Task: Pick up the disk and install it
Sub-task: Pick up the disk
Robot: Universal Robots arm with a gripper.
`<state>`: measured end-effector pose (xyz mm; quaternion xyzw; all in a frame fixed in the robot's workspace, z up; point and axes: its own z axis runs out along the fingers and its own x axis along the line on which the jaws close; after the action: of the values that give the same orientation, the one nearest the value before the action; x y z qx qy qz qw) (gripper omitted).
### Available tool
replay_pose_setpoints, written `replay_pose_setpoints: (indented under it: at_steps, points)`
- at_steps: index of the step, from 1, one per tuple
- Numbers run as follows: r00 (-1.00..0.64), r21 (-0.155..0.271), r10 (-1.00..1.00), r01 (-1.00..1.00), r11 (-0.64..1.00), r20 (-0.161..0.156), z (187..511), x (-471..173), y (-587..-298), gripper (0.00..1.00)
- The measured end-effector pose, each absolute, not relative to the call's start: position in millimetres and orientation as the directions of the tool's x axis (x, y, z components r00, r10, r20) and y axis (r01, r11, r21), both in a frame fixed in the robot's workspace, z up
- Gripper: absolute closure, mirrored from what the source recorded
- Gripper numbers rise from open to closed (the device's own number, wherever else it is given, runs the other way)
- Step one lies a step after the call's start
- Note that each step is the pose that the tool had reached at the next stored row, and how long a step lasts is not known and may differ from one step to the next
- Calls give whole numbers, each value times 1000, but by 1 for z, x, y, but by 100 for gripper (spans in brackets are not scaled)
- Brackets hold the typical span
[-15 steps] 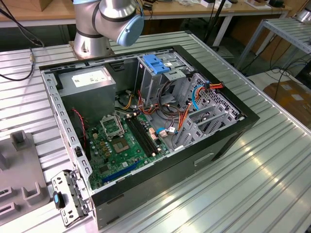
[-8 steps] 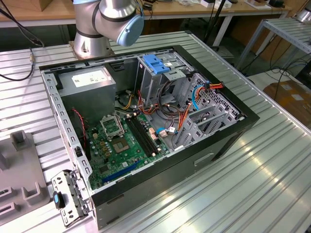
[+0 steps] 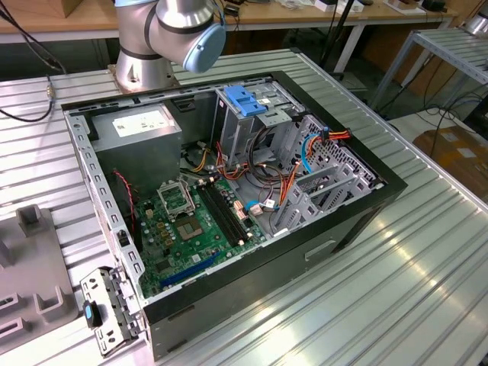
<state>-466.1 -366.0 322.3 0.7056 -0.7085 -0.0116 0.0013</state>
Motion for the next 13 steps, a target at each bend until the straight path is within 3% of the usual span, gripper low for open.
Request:
replay_pose_setpoints:
  at_steps: [13]
  points:
    - [-4, 18, -1000, -1000, 4, -11, 341, -466, -366, 63]
